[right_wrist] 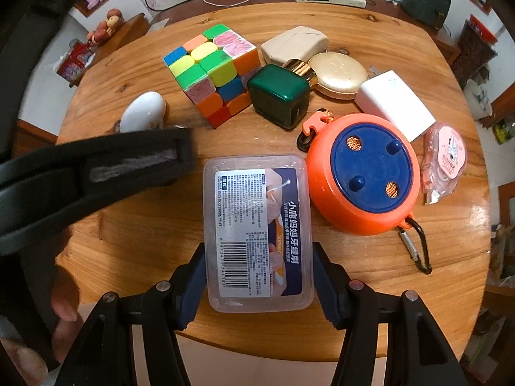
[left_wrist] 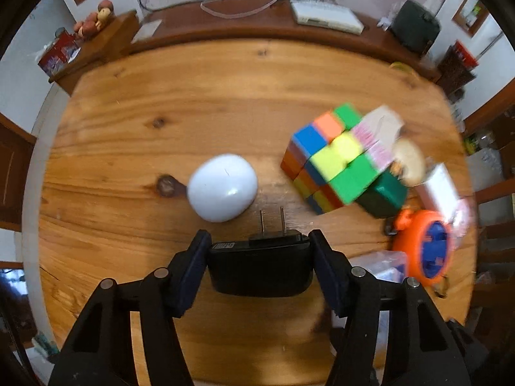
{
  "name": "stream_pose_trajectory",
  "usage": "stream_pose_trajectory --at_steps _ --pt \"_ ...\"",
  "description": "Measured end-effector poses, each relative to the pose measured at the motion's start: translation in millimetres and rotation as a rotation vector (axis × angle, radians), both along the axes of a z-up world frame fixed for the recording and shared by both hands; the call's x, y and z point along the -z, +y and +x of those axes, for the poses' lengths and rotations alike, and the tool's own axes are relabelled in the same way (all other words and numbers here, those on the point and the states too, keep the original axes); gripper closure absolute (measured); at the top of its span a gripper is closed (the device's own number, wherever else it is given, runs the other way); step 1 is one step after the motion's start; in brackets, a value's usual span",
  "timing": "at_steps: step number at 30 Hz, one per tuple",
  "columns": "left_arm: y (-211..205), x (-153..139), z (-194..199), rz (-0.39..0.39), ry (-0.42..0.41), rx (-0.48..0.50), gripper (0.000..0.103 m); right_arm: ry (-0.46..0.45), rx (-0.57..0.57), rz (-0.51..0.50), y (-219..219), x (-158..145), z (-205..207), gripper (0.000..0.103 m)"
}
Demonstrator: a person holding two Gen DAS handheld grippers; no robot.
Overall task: Organize rigid objects
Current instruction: 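Grasp the black plug adapter with the left gripper while the right gripper grasps the labeled clear box, then carry the black adapter into the tray with the left gripper while the right gripper carries the labeled box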
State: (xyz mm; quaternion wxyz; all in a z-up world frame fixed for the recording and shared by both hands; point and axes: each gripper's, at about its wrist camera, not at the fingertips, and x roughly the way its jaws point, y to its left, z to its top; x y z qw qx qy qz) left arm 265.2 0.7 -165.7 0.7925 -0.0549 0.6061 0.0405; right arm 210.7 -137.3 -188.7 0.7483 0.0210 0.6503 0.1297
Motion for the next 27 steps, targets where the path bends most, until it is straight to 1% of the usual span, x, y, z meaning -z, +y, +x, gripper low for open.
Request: stream_pose_trajectory --at_steps 3,7,11,14,17,20,22,27 --pt "8.5 -41.3 -17.8 0.003 -0.082 0.016 0.037 -0.038 0.016 0.043 -2.6 -16.7 -4.2 0.042" --pt "23.0 -90.0 -45.1 -0.006 -0.171 0.033 0.037 -0.124 0.026 0.088 -5.8 -59.2 -16.3 0.042" --pt "35.4 -130.9 -77.2 -0.028 -0.242 0.055 0.037 -0.226 0.028 0.119 -14.0 -107.6 -40.0 0.042" --pt "34.9 -152.3 -101.5 -0.025 -0.284 0.088 0.037 -0.292 0.023 0.126 -19.4 -137.8 -61.3 0.042" --pt "33.0 -167.3 -126.5 -0.018 -0.318 0.126 0.037 -0.362 0.015 0.118 -21.6 -169.1 -88.8 0.042" --pt "29.0 -175.6 -149.6 -0.020 -0.343 0.153 0.037 -0.413 0.007 0.108 -29.8 -188.9 -111.5 0.042" --pt "25.8 -176.0 -164.9 -0.029 -0.345 0.171 0.037 -0.442 0.002 0.110 -36.6 -197.9 -132.9 0.042" --pt "14.6 -165.8 -199.7 -0.041 -0.343 0.199 0.037 -0.482 0.005 0.121 -48.8 -202.1 -176.0 0.042"
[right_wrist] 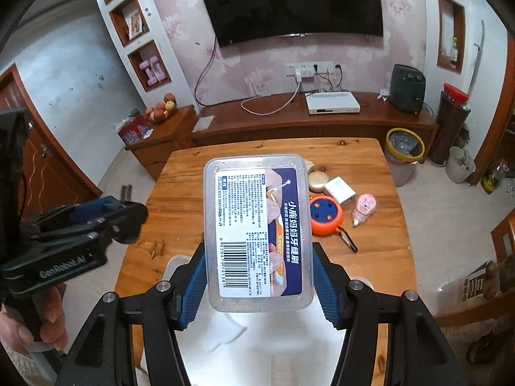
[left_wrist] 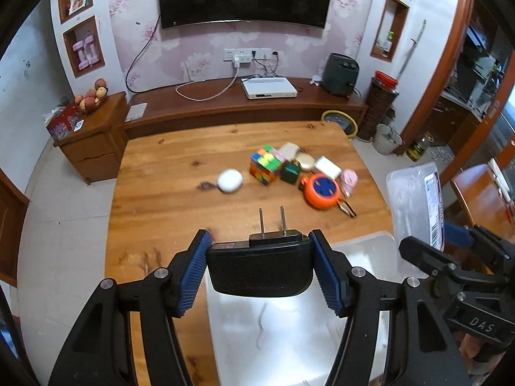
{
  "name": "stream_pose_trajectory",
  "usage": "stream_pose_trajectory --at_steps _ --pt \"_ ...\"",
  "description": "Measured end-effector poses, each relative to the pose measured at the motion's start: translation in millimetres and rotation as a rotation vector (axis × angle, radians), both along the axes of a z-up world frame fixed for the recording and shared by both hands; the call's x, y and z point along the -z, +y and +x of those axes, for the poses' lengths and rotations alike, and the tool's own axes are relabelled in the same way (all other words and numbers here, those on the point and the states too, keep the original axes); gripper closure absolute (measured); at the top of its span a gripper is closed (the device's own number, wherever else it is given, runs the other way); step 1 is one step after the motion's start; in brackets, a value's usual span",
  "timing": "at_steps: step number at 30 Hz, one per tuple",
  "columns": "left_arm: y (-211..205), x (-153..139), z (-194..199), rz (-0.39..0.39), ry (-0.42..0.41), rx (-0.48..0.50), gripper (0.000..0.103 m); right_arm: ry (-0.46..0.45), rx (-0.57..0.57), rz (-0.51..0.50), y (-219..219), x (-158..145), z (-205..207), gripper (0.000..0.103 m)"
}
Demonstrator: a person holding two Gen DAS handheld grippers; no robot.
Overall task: Organize rigid objects
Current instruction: 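Carry the black adapter into the tray with the left gripper while the right gripper carries the labeled box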
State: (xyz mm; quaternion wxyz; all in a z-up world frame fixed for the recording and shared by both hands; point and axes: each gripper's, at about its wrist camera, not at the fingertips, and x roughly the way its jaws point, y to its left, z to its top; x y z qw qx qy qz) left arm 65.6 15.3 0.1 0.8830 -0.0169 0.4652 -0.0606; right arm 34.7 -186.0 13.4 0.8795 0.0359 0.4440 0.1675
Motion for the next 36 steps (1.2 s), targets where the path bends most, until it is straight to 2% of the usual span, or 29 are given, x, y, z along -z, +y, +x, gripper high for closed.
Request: stream_pose_trajectory --at_steps 6,16,22,36 --pt "-11.3 24.6 -30.6 -0.008 0.003 0.002 0.037 -0.038 0.026 -0.033 -9.2 16.3 -43.7 0.042" --pt "-25.7 99.1 -49.3 0.019 0.077 -0.048 0.037 0.061 0.042 -0.095 -4.6 89.9 -61.5 0.042" --pt "-27.5 132.5 -53.6 0.036 0.140 -0.078 0.037 0.109 0.064 -0.115 -6.1 116.3 -63.2 0.042" --pt "-35.3 162.2 -57.8 0.083 0.189 -0.075 0.037 0.185 0.045 -0.171 3.6 157.1 -64.9 0.042"
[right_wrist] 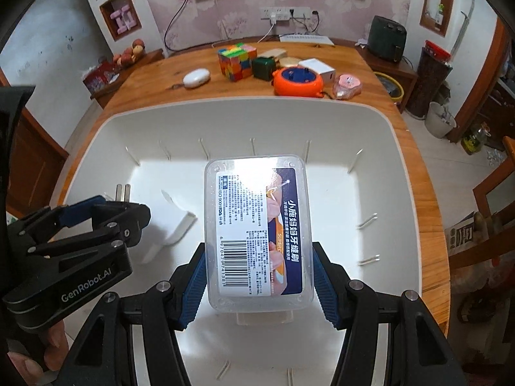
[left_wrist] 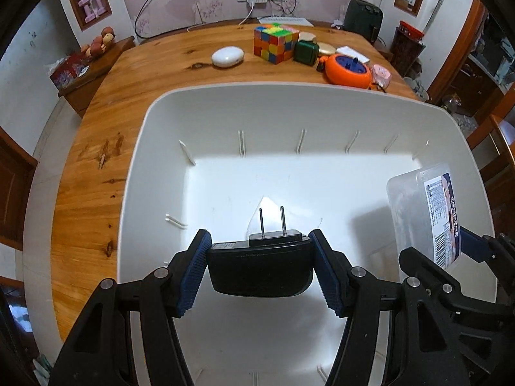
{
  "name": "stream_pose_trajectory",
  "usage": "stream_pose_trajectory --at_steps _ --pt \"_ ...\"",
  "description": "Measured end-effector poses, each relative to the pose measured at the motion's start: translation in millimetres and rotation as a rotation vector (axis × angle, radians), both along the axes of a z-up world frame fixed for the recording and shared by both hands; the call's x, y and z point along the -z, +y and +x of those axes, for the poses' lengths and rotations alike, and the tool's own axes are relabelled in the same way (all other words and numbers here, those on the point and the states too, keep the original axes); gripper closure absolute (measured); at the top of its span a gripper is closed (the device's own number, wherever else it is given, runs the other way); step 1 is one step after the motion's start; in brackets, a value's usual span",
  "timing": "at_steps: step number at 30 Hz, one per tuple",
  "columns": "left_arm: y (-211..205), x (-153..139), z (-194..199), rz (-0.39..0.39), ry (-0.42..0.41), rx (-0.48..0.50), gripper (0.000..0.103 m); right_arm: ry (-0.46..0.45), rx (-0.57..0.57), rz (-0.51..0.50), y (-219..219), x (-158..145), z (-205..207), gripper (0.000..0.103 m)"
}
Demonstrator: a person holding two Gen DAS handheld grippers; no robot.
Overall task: Organize rigid objects
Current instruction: 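Carry the black adapter into the tray with the left gripper while the right gripper carries the labeled box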
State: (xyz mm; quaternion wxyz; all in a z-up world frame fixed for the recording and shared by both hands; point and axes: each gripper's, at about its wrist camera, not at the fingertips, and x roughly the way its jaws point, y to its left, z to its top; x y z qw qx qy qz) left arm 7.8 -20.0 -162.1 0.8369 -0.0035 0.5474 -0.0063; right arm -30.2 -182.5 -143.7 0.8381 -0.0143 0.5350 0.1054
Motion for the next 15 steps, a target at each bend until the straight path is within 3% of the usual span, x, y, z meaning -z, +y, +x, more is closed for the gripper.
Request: stream_pose_trajectory --at_steps 15 --pt "0.3 10.1 2.9 0.008 0.045 -0.004 0.037 0.038 -0.045 -0.031 8.8 12.7 1.0 0.042"
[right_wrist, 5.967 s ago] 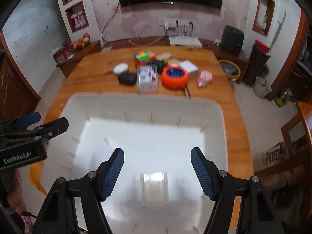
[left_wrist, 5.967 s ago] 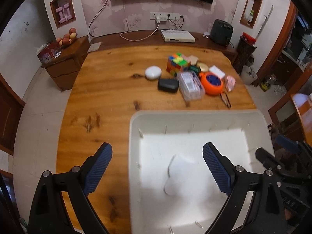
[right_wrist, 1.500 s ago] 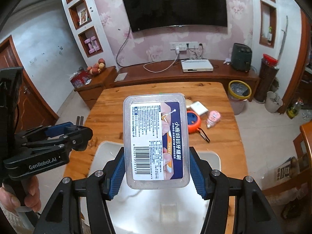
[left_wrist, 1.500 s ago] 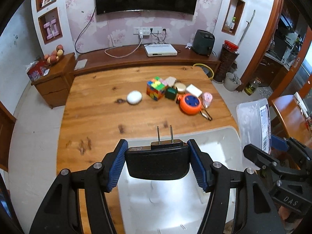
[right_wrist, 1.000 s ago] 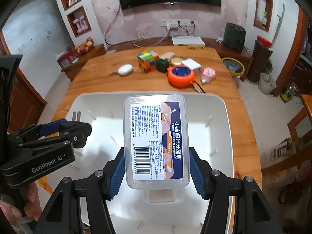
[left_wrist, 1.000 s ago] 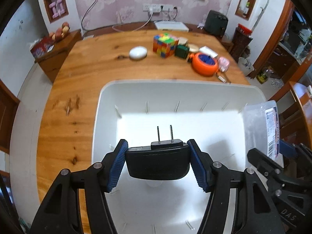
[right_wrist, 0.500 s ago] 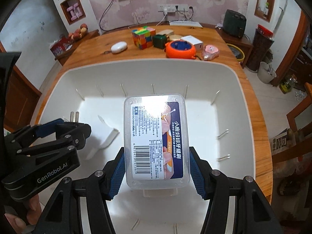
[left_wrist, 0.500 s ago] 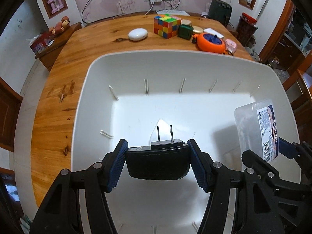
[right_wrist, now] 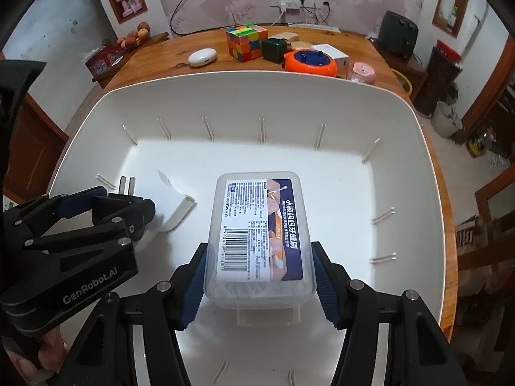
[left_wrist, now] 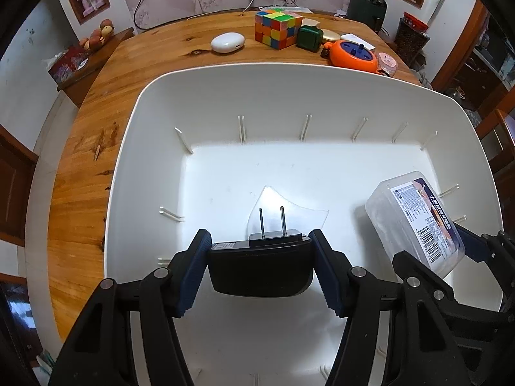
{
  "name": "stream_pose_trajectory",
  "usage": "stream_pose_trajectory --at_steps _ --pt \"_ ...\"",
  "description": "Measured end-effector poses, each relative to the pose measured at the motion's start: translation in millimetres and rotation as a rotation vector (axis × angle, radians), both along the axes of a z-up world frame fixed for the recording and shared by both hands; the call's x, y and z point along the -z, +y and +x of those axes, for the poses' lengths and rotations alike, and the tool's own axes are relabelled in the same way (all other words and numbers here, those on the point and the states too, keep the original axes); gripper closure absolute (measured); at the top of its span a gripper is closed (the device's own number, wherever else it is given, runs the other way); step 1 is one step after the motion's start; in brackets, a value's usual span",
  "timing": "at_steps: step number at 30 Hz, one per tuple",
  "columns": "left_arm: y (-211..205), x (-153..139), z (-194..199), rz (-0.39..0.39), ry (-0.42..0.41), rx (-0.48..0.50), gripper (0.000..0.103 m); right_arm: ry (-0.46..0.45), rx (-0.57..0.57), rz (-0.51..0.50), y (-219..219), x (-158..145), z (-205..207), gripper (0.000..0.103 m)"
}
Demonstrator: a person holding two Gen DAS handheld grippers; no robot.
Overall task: Organize rigid objects
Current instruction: 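Carry the black adapter into the tray with the left gripper while the right gripper carries the labeled box, then release the adapter and labeled box in the tray and withdraw both grippers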
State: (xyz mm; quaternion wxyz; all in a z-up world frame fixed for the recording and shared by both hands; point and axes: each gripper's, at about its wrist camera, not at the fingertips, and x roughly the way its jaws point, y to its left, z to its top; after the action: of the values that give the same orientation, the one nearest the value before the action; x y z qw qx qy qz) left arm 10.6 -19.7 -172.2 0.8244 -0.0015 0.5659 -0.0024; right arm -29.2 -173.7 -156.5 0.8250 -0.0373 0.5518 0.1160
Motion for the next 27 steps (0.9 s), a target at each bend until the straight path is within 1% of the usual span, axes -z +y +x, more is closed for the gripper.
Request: stream_pose_trajectory --at_steps 2,5,14,17,18,19,20,21,23,25,27 --pt "-0.1 -0.1 0.3 -0.002 0.001 0.001 0.037 0.006 -0.002 0.001 0.5 0.6 0.2 0.041" --pt "-0.2 1.2 1.3 -0.006 0.011 0.001 0.035 0.014 -0.003 0.015 -0.8 1.6 0.1 0.031" --pt "-3.7 -0.2 1.5 -0.030 0.011 0.011 0.024 -0.006 -0.001 0.003 -1.1 -3.1 -3.1 0.031" --pt "-5.4 -2.9 0.9 -0.032 0.004 0.015 0.021 -0.009 -0.001 0.010 -2.6 -4.7 -3.5 0.031" --pt "-5.8 -4.3 0.6 -0.029 0.000 0.016 0.021 -0.010 0.001 0.012 -3.4 -5.2 -3.4 0.031" --pt "-6.7 -7.0 -0.1 -0.014 -0.011 0.016 0.019 -0.011 0.001 0.014 -3.8 -5.7 -3.3 0.031" --pt "-6.7 -9.3 0.6 0.006 -0.021 0.011 0.013 -0.014 0.001 0.016 -4.1 -6.7 -3.4 0.031" --pt "-5.7 -13.0 0.3 0.026 -0.037 0.004 0.010 -0.019 0.002 0.018 -4.4 -7.8 -3.7 0.031" --pt "-2.9 -18.6 0.6 0.014 -0.059 0.000 0.006 -0.033 0.009 0.026 -6.1 -11.1 -3.7 0.031" --pt "0.3 -23.7 1.6 0.008 -0.073 -0.009 0.004 -0.045 0.020 0.044 -9.1 -15.5 -2.8 0.031" --pt "1.7 -28.2 3.1 0.004 -0.080 -0.011 0.003 -0.065 0.025 0.063 -11.0 -20.8 -2.7 0.031"
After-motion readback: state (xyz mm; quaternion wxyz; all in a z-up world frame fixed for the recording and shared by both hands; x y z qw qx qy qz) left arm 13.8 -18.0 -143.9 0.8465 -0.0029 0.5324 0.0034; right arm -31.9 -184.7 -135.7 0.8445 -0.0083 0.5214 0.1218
